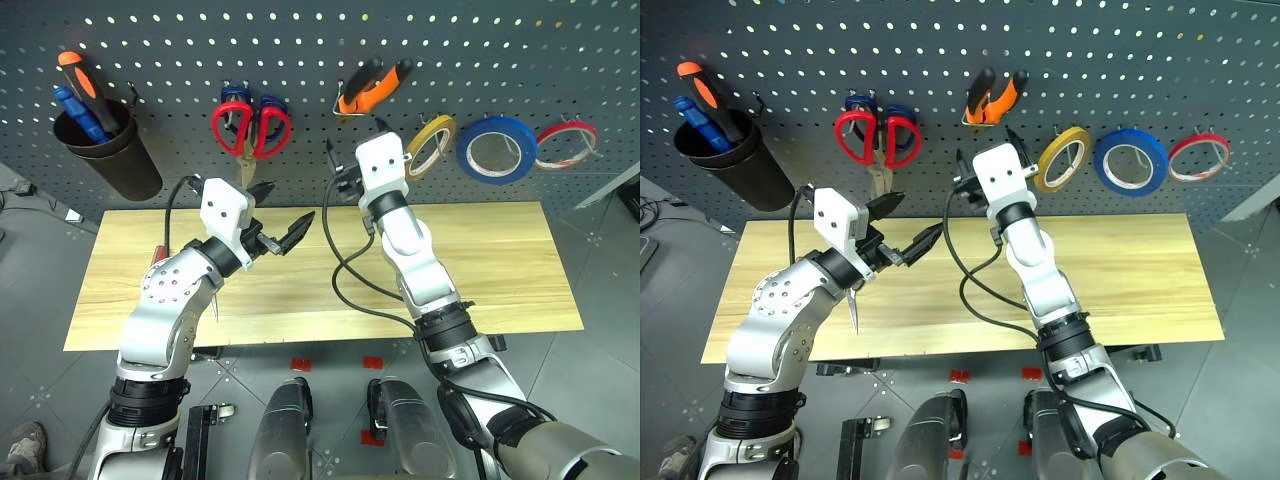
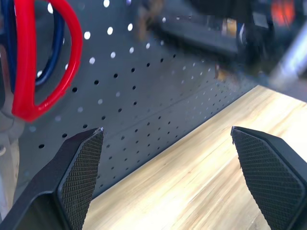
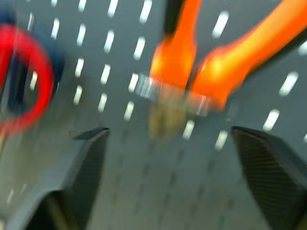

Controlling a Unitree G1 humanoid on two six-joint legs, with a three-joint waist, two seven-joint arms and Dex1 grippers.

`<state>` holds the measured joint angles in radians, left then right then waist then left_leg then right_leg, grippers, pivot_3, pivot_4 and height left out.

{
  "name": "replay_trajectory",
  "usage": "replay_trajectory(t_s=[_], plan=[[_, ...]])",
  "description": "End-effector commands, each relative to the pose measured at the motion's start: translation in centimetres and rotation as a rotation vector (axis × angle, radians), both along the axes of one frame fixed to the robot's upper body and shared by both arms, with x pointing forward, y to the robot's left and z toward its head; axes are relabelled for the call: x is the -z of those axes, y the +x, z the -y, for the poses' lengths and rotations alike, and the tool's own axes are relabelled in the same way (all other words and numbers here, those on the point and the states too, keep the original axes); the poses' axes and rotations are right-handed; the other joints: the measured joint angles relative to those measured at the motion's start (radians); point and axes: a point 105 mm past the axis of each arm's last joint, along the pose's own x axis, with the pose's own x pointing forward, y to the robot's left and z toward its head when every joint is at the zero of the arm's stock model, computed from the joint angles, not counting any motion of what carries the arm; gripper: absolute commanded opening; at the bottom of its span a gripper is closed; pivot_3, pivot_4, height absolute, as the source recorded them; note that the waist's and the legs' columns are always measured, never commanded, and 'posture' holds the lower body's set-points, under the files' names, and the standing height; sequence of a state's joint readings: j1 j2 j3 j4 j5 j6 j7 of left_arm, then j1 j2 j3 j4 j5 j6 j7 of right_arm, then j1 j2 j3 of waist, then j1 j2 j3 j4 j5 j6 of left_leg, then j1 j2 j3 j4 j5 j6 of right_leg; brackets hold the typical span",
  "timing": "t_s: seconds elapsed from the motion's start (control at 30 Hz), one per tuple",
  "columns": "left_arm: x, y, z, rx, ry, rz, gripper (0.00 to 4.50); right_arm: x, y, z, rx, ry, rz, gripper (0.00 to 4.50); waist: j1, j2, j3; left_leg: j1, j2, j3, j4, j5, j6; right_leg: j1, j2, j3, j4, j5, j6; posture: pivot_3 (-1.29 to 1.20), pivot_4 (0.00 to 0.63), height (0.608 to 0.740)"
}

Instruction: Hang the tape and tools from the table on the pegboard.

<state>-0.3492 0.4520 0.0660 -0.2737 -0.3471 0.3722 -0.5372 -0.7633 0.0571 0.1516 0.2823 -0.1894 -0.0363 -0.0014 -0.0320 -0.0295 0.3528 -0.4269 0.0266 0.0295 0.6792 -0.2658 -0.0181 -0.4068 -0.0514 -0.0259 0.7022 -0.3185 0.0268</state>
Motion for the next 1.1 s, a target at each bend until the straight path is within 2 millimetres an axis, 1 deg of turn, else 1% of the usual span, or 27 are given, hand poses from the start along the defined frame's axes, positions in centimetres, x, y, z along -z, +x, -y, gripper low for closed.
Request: replay_trajectory(t_s=[0.03, 0.13, 0.23, 0.33, 0.4, 0.5, 0.53, 0.6, 0.67, 0.8, 0.93, 0.97, 1.03, 1.1], plan=[[-0.6, -0.1, 0.4, -0.008, 0.004, 0.04, 4.5, -3.0, -2.0, -0.6, -0.066, 0.0, 0.099, 4.48, -0.001, 0.0, 0.0, 0.0, 0.0, 0.0, 0.0, 0.0, 0.0, 0.0, 0.0, 0.0, 0.0, 0.0, 0.0, 0.0, 0.341, 0.74], [-0.1, 0.1, 0.1, -0.037, 0.009, 0.027, 4.5, -2.7, -2.9, -0.7, -0.108, -0.036, 0.077, 4.48, 0.0, 0.0, 0.0, 0.0, 0.0, 0.0, -0.001, 0.0, 0.0, 0.0, 0.0, 0.0, 0.0, 0.0, 0.0, 0.0, 0.339, 0.74], [0.7, 0.3, -0.2, -0.077, 0.022, -0.004, 4.5, -1.7, -4.3, -1.5, -0.224, -0.07, 0.015, 4.48, 0.0, 0.0, 0.0, 0.0, 0.0, 0.0, -0.001, 0.0, 0.0, 0.0, 0.0, 0.0, -0.001, 0.0, 0.0, 0.0, 0.339, 0.74], [3.0, 0.1, -0.4, -0.11, 0.066, -0.098, 4.5, 0.2, -6.6, -2.3, -0.378, -0.098, -0.102, 4.48, -0.001, 0.0, 0.0, 0.0, 0.0, 0.0, -0.001, 0.0, 0.0, 0.0, 0.0, 0.0, -0.001, 0.0, 0.0, -0.01, 0.34, 0.74], [4.7, 0.5, -1.3, -0.208, 0.105, -0.16, 4.5, 2.1, -8.0, -2.4, -0.47, -0.123, -0.214, 4.48, 0.0, 0.0, 0.0, 0.0, 0.0, -0.001, -0.001, 0.0, 0.0, 0.0, 0.0, 0.0, -0.002, 0.0, 0.0, -0.01, 0.34, 0.74], [7.0, 0.9, -2.9, -0.379, 0.114, -0.269, 4.5, 4.4, -9.9, -1.8, -0.534, -0.175, -0.338, 4.48, 0.001, 0.0, 0.0, 0.0, 0.0, -0.002, -0.001, 0.0, 0.001, 0.001, 0.0, 0.0, -0.002, 0.0, 0.0, -0.01, 0.34, 0.74], [7.5, 0.9, -3.3, -0.424, 0.113, -0.294, 4.5, 5.0, -10.3, -1.7, -0.546, -0.185, -0.369, 4.48, 0.002, 0.0, 0.0, -0.001, 0.0, -0.002, -0.001, 0.0, 0.001, 0.001, 0.0, -0.001, -0.002, 0.0, 0.0, -0.02, 0.35, 0.74], [9.0, 0.8, -4.2, -0.508, 0.172, -0.351, 4.5, 6.6, -11.5, -1.4, -0.578, -0.199, -0.469, 4.48, 0.001, 0.0, 0.0, -0.001, 0.0, -0.003, 0.0, -0.001, 0.001, 0.002, 0.0, -0.001, -0.002, 0.0, 0.0, -0.02, 0.35, 0.74], [10.0, 0.6, -5.5, -0.594, 0.193, -0.41, 4.5, 7.8, -12.6, -1.3, -0.605, -0.213, -0.551, 4.48, 0.001, 0.0, 0.0, -0.001, 0.0, -0.004, -0.001, -0.001, 0.001, 0.002, 0.0, -0.002, -0.002, 0.0, 0.0, -0.03, 0.358, 0.74], [11.1, -0.2, -7.2, -0.688, 0.173, -0.505, 4.5, 8.4, -13.2, -1.3, -0.622, -0.236, -0.632, 4.48, -0.005, -0.001, 0.0, 0.0, 0.0, -0.004, -0.001, -0.001, 0.001, 0.002, 0.0, -0.002, -0.001, 0.0, 0.0, -0.04, 0.364, 0.74], [11.0, -0.9, -9.0, -0.772, 0.135, -0.534, 4.5, 8.3, -13.3, -1.4, -0.634, -0.26, -0.666, 4.48, -0.004, -0.001, 0.0, -0.001, 0.0, -0.005, -0.001, -0.001, 0.001, 0.002, 0.0, -0.003, -0.002, 0.0, 0.0, -0.04, 0.367, 0.74], [11.0, -1.0, -9.6, -0.794, 0.142, -0.531, 4.5, 8.3, -13.3, -1.4, -0.638, -0.27, -0.669, 4.48, -0.003, -0.001, 0.0, -0.001, 0.0, -0.005, -0.001, -0.001, 0.001, 0.002, 0.0, -0.003, -0.002, 0.0, 0.0, -0.04, 0.366, 0.74], [10.9, -1.4, -11.0, -0.843, 0.092, -0.558, 4.5, 8.3, -13.3, -1.4, -0.641, -0.291, -0.676, 4.48, -0.002, -0.001, 0.0, -0.001, 0.0, -0.005, -0.001, -0.001, 0.001, 0.002, 0.0, -0.003, -0.002, 0.0, 0.0, -0.04, 0.367, 0.74], [10.8, -1.5, -11.3, -0.84, 0.056, -0.567, 4.5, 8.3, -13.3, -1.5, -0.641, -0.309, -0.674, 4.48, -0.003, -0.001, 0.0, -0.001, 0.0, -0.005, -0.001, -0.001, 0.001, 0.002, 0.0, -0.003, -0.002, 0.0, 0.0, -0.04, 0.367, 0.74]])
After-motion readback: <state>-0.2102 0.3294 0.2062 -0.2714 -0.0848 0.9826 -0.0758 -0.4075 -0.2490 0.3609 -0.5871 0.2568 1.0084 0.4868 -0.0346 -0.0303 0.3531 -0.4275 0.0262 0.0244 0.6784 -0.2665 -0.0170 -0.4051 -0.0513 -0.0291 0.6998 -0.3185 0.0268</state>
